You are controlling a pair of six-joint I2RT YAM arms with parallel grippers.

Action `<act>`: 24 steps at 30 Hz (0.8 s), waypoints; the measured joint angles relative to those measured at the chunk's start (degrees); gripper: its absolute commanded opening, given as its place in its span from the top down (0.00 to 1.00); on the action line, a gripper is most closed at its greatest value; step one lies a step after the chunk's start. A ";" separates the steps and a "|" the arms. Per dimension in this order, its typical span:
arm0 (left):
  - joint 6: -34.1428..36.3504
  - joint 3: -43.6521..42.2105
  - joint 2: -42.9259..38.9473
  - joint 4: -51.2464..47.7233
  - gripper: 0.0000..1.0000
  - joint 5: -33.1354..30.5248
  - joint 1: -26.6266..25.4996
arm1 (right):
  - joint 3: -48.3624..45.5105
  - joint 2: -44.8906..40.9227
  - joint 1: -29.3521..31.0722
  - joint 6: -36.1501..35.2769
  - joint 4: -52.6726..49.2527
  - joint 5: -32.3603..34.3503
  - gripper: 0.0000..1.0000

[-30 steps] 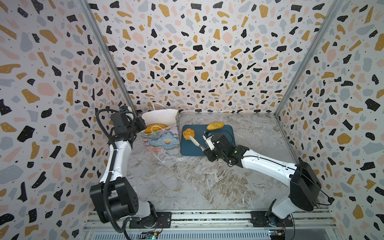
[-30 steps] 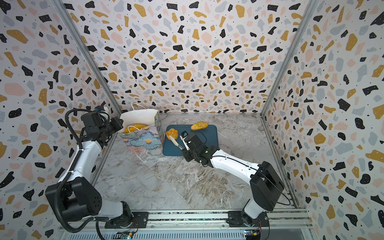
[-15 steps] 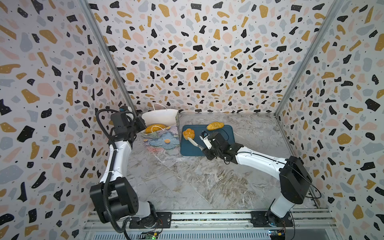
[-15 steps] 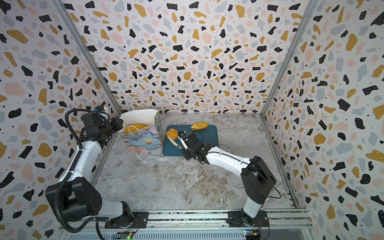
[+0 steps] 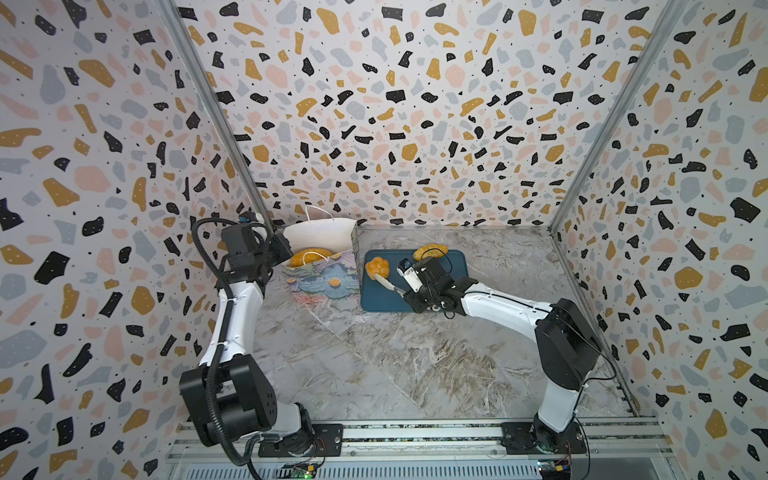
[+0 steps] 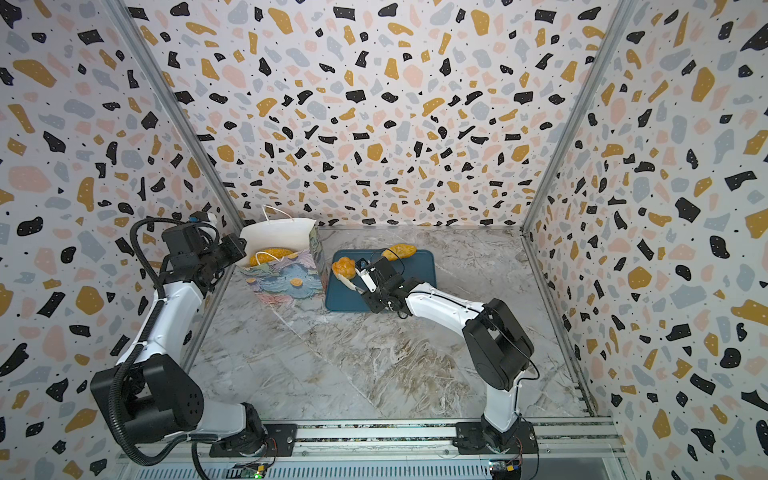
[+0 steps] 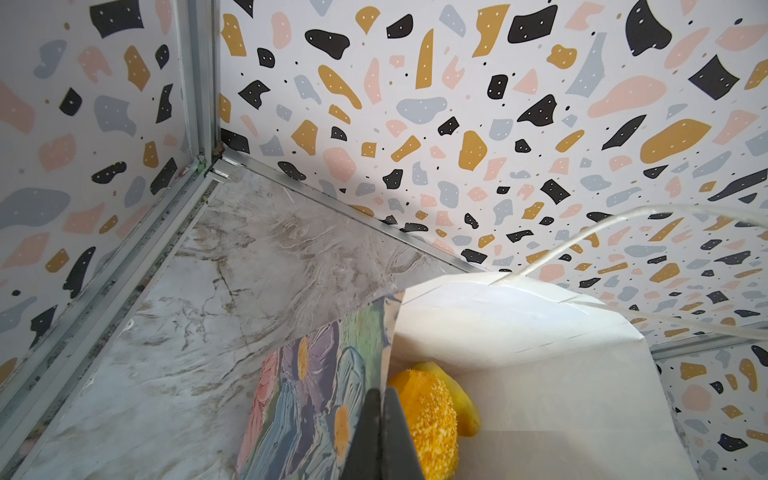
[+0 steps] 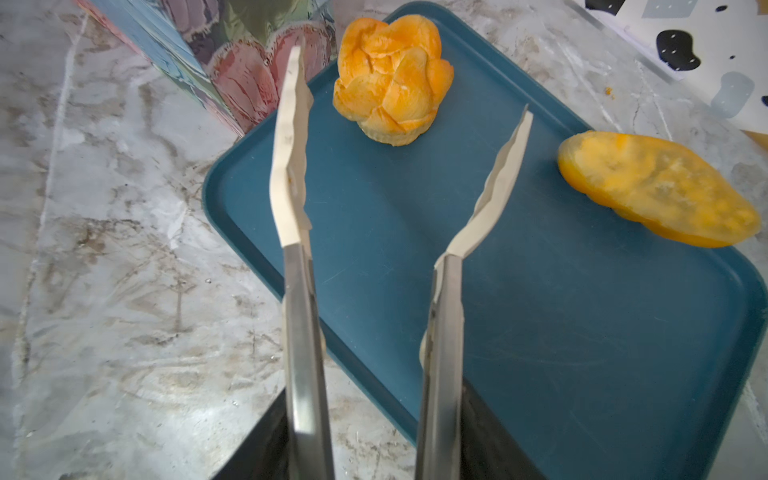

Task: Place the fake bread into the paper bag
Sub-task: 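Lower the open tongs with the right gripper around the braided bun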

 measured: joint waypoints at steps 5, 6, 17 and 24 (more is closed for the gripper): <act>-0.02 0.00 0.00 0.00 1.00 0.00 0.00 | 1.99 2.49 0.02 -1.18 -0.50 0.00 0.43; 0.00 0.00 0.00 0.00 1.00 0.00 0.00 | 2.43 2.80 0.02 -1.42 -0.81 0.00 0.43; 0.00 0.00 0.00 0.00 1.00 -0.02 0.00 | 10.16 7.98 0.02 -2.73 -2.80 0.00 0.42; 0.00 0.00 0.00 0.00 1.00 -0.02 0.00 | 15.58 12.85 0.02 -3.34 -5.57 0.48 0.41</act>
